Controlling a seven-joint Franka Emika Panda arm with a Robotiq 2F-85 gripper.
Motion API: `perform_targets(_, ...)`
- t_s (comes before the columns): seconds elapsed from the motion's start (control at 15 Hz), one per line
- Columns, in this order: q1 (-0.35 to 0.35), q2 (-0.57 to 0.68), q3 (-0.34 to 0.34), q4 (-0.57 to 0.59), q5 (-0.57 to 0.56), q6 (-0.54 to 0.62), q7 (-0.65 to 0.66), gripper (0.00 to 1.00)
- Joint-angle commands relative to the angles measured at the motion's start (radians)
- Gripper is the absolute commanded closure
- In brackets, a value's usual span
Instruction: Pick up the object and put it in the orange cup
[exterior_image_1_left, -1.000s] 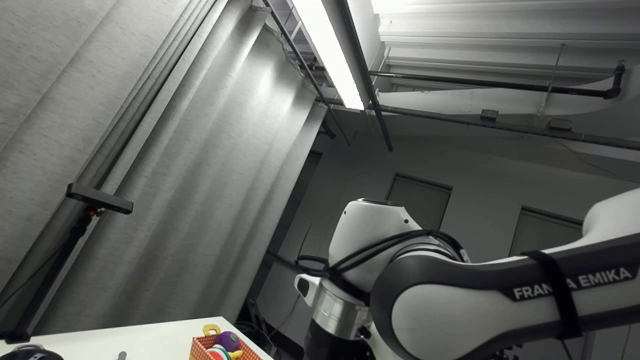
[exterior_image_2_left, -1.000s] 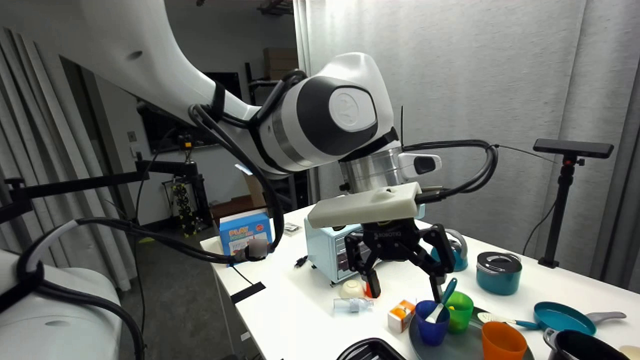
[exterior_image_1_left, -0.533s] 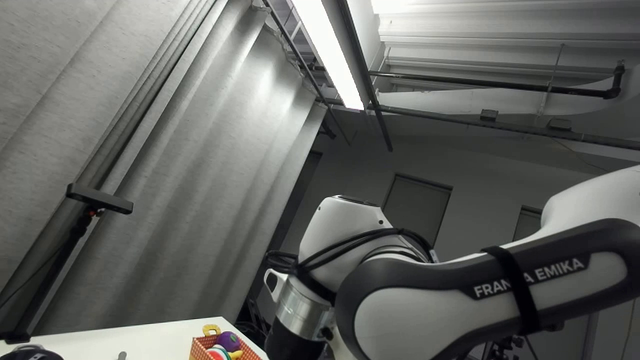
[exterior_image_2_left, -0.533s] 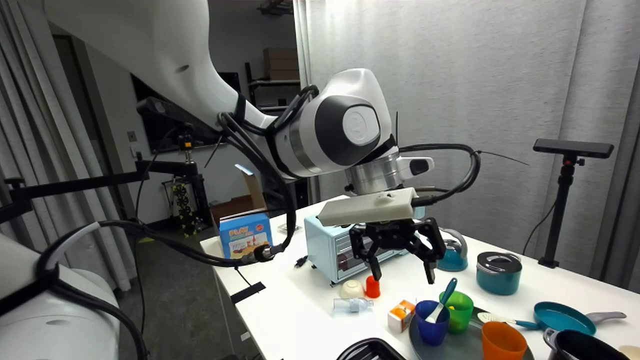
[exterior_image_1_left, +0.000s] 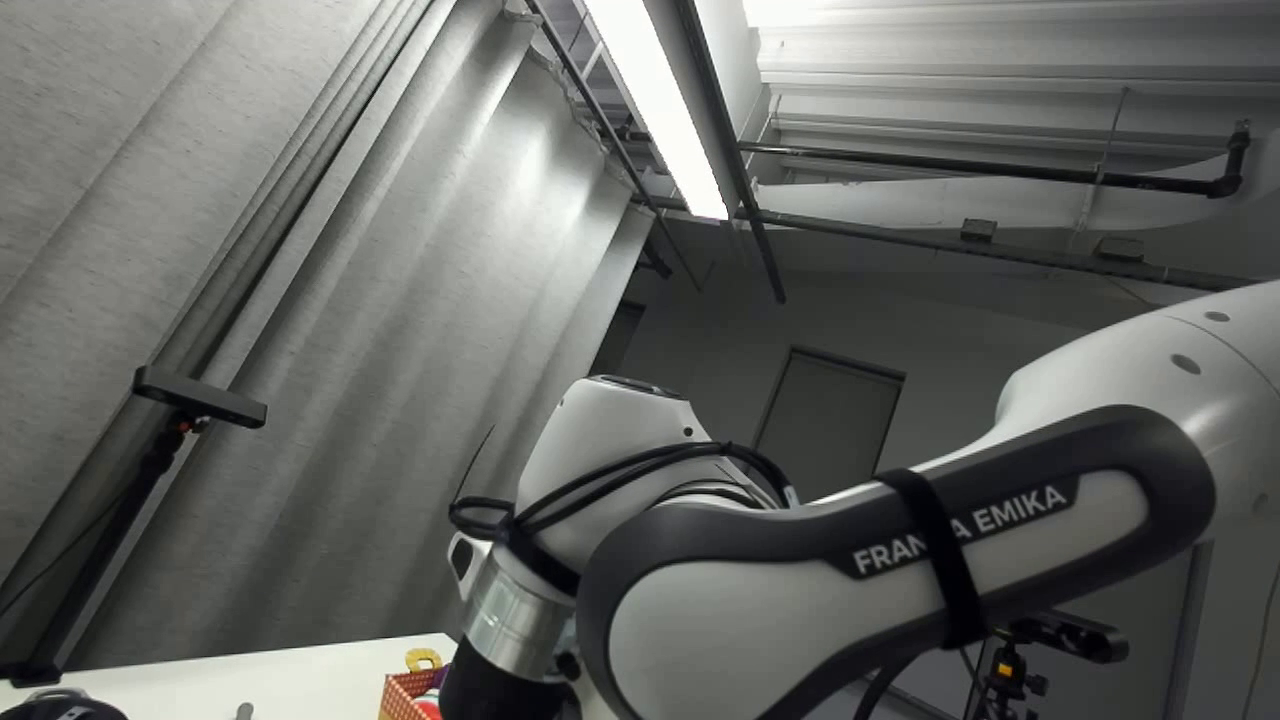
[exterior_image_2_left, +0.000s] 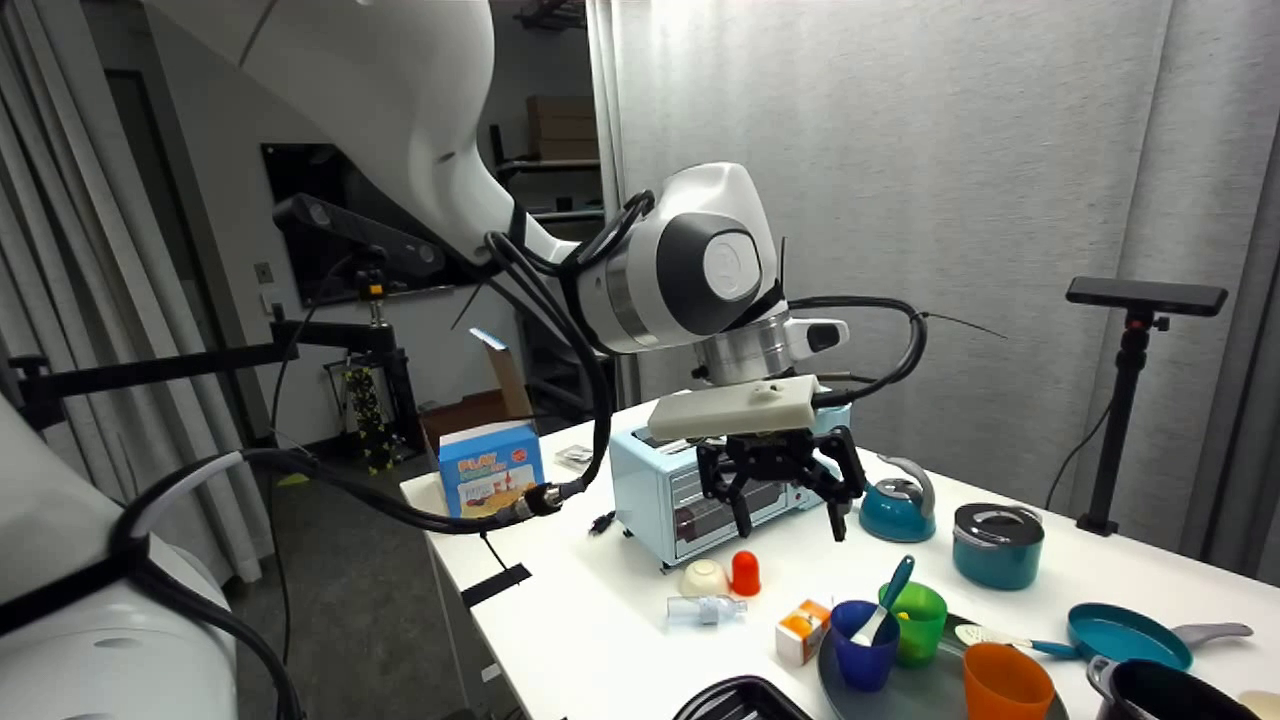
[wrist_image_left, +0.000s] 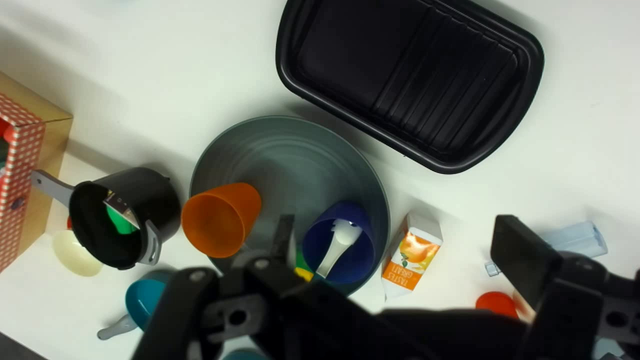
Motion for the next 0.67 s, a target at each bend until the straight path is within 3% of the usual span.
perform_targets(0.0, 0.008, 0.009, 0.001, 0.009, -0.001, -0.003, 0.000, 0.00)
perform_targets(0.6, 0.005, 0.015, -0.002, 0.020, -0.007, -0.017, -0.013, 0.00)
